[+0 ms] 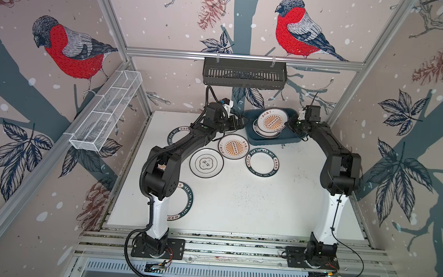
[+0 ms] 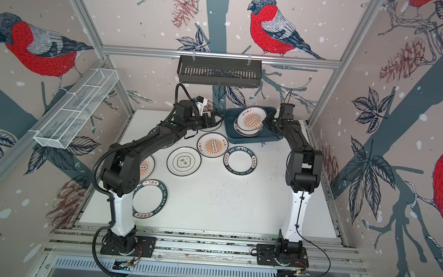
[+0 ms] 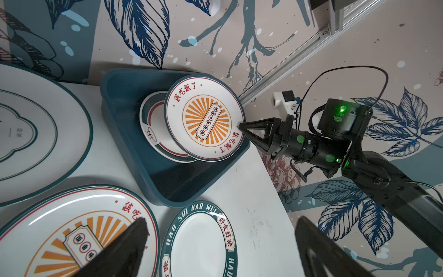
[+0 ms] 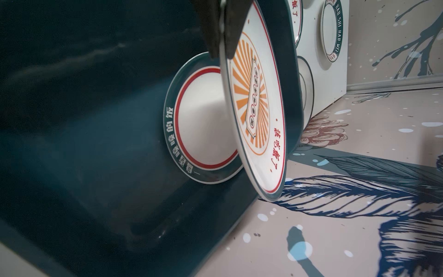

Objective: Place the plates into the plastic bin on the countertop
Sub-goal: 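Carry the sunburst plate over the teal bin with the right gripper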

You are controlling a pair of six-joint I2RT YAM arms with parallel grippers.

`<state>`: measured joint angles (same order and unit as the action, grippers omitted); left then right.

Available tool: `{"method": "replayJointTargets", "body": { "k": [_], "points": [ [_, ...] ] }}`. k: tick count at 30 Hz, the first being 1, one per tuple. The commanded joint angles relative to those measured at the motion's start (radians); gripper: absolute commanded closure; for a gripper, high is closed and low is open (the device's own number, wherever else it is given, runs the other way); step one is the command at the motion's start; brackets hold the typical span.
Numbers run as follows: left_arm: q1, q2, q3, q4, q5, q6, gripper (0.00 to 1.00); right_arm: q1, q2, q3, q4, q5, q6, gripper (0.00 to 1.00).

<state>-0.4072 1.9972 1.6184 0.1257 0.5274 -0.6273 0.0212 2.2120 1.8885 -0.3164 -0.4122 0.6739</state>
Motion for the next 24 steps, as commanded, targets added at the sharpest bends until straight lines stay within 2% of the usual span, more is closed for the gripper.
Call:
{"method": "replayJointTargets", "body": {
  "k": [1,15,24],
  "points": [
    [0.0,0.009,0.018,0.016,-0.027,0.006,0.04,0.002,0.03,0.024,0.0,-0.033,-0.014,0.98],
    [0.011,0.062,0.09,-0.041,-0.043,0.017,0.04,0.008,0.146,0.087,0.04,-0.044,0.035,0.98],
    [0.021,0.069,0.104,-0.063,-0.043,0.025,0.04,0.008,0.179,0.095,0.05,-0.036,0.054,0.86]
  ]
}}
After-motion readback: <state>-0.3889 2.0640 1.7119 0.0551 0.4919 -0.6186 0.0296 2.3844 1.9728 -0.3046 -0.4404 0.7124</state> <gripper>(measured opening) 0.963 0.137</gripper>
